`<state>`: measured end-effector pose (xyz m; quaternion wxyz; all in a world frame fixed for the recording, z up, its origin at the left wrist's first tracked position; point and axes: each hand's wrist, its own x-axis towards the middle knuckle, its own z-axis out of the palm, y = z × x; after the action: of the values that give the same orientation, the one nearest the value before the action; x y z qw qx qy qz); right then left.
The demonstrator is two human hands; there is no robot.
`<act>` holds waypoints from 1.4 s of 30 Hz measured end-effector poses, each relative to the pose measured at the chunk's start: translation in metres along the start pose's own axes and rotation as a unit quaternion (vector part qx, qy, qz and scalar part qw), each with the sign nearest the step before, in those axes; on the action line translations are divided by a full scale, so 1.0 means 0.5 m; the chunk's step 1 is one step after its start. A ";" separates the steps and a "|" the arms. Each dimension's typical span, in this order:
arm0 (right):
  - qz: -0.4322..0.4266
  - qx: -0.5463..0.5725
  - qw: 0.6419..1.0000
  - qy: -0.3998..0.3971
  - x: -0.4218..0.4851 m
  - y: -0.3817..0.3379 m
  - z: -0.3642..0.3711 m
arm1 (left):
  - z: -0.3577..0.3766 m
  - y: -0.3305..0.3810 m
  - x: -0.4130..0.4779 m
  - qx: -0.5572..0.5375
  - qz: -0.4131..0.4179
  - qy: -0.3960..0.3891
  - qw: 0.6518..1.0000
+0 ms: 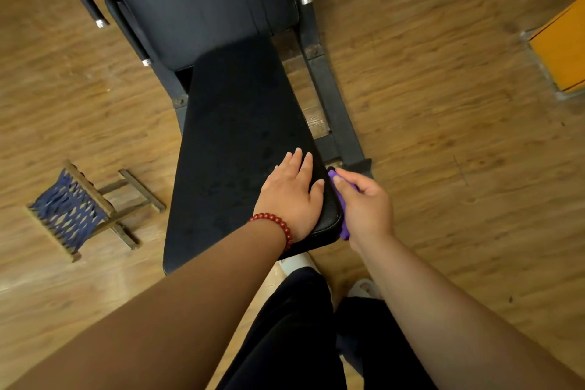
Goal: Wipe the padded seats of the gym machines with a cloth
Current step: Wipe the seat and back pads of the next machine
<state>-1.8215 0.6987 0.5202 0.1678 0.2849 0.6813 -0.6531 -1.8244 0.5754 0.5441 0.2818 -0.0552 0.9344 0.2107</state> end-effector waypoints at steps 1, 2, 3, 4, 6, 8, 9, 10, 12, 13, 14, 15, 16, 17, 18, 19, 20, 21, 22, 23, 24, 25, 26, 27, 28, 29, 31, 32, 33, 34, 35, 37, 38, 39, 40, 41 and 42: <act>-0.016 0.002 1.000 0.002 -0.012 0.001 -0.006 | 0.000 0.000 0.001 0.001 0.000 0.001 1.000; -0.033 0.002 0.999 0.001 -0.019 0.004 -0.010 | -0.001 0.000 0.002 0.002 -0.001 0.002 1.000; -0.048 -0.009 0.999 -0.004 -0.020 0.007 -0.012 | -0.002 0.000 0.001 0.002 -0.004 0.001 1.000; -0.056 -0.026 0.998 -0.009 -0.014 0.010 -0.010 | -0.003 0.002 0.000 0.001 -0.006 -0.001 1.000; -0.049 -0.046 0.997 -0.024 0.013 0.013 -0.001 | -0.004 0.004 -0.002 0.000 -0.007 0.000 1.000; -0.036 -0.051 0.997 -0.041 0.045 0.010 0.014 | -0.006 0.004 -0.002 -0.003 -0.008 0.006 1.000; -0.030 -0.050 0.997 -0.048 0.055 0.008 0.019 | -0.007 0.004 -0.001 -0.005 -0.009 0.010 1.000; -0.023 -0.049 0.997 -0.055 0.060 0.009 0.019 | -0.007 0.004 -0.001 -0.006 -0.011 0.012 1.000; -0.010 -0.049 0.996 -0.067 0.052 0.013 0.009 | -0.007 0.004 -0.003 -0.007 -0.014 0.012 1.000; -0.006 -0.040 0.996 -0.082 0.041 0.016 -0.002 | -0.007 0.003 -0.004 -0.009 -0.016 0.013 1.000; 0.002 -0.018 0.995 -0.102 0.030 0.020 -0.017 | -0.008 0.003 -0.005 -0.013 -0.019 0.013 1.000; 0.015 0.013 0.991 -0.130 0.020 0.024 -0.033 | -0.009 0.004 -0.005 -0.017 -0.021 0.011 1.000; 0.026 0.040 0.986 -0.161 0.014 0.028 -0.049 | -0.010 0.005 -0.006 -0.021 -0.023 0.010 0.999; 0.031 0.051 0.981 -0.187 0.013 0.032 -0.062 | -0.010 0.007 -0.007 -0.022 -0.025 0.009 0.999; 0.032 0.047 0.977 -0.206 0.015 0.034 -0.070 | -0.010 0.009 -0.008 -0.022 -0.027 0.008 0.999; 0.031 0.037 0.976 -0.214 0.019 0.035 -0.074 | -0.011 0.010 -0.008 -0.023 -0.028 0.008 0.999; 0.029 0.028 0.977 -0.210 0.024 0.034 -0.073 | -0.011 0.011 -0.009 -0.024 -0.029 0.009 0.999; 0.024 0.015 0.979 -0.200 0.030 0.031 -0.070 | -0.010 0.012 -0.009 -0.026 -0.030 0.009 0.999; 0.011 -0.005 0.983 -0.184 0.036 0.025 -0.064 | -0.009 0.012 -0.009 -0.027 -0.032 0.010 0.999; -0.007 -0.030 0.985 -0.169 0.042 0.019 -0.057 | -0.009 0.012 -0.008 -0.028 -0.034 0.012 0.999; -0.020 -0.047 0.986 -0.160 0.047 0.015 -0.050 | -0.009 0.012 -0.008 -0.029 -0.037 0.011 0.999; -0.024 -0.054 0.987 -0.153 0.051 0.012 -0.042 | -0.009 0.012 -0.008 -0.029 -0.039 0.010 0.999; -0.019 -0.055 0.988 -0.145 0.057 0.013 -0.034 | -0.008 0.012 -0.007 -0.029 -0.041 0.008 0.999; -0.010 -0.052 0.989 -0.136 0.061 0.013 -0.026 | -0.008 0.012 -0.005 -0.029 -0.042 0.009 0.999; -0.007 -0.048 0.991 -0.126 0.062 0.016 -0.019 | -0.007 0.012 -0.005 -0.029 -0.043 0.010 0.999; -0.013 -0.050 0.992 -0.119 0.061 0.018 -0.015 | -0.006 0.012 -0.004 -0.030 -0.044 0.013 0.998; -0.037 -0.065 0.990 -0.119 0.057 0.025 -0.015 | -0.005 0.011 -0.003 -0.033 -0.045 0.015 0.998; -0.046 -0.062 0.990 -0.122 0.052 0.025 -0.020 | -0.004 0.010 -0.004 -0.034 -0.044 0.015 0.998; -0.048 -0.052 0.989 -0.129 0.045 0.022 -0.024 | -0.003 0.009 -0.004 -0.035 -0.042 0.017 0.998; -0.049 -0.043 0.987 -0.145 0.040 0.020 -0.030 | -0.002 0.008 -0.004 -0.036 -0.040 0.017 0.998; -0.046 -0.031 0.985 -0.165 0.038 0.022 -0.037 | -0.002 0.007 -0.004 -0.038 -0.038 0.018 0.998; -0.025 -0.014 0.978 -0.208 0.044 0.028 -0.056 | -0.003 0.006 -0.005 -0.041 -0.037 0.020 0.998; -0.015 -0.026 0.971 -0.239 0.050 0.028 -0.068 | -0.003 0.006 -0.005 -0.041 -0.037 0.022 0.998; -0.014 -0.053 0.961 -0.271 0.057 0.027 -0.081 | -0.003 0.006 -0.005 -0.042 -0.034 0.023 0.998; -0.019 -0.073 0.953 -0.294 0.065 0.024 -0.093 | -0.004 0.006 -0.005 -0.042 -0.032 0.025 0.998; -0.024 -0.073 0.950 -0.304 0.074 0.021 -0.101 | -0.005 0.006 -0.004 -0.043 -0.030 0.026 0.998; -0.020 -0.051 0.952 -0.302 0.082 0.018 -0.105 | -0.005 0.005 -0.004 -0.043 -0.030 0.027 0.998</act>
<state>-1.8406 0.7573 0.4931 0.3673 0.0516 0.6365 -0.6763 -1.8244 0.5765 0.5482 0.2598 -0.1012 0.9298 0.2405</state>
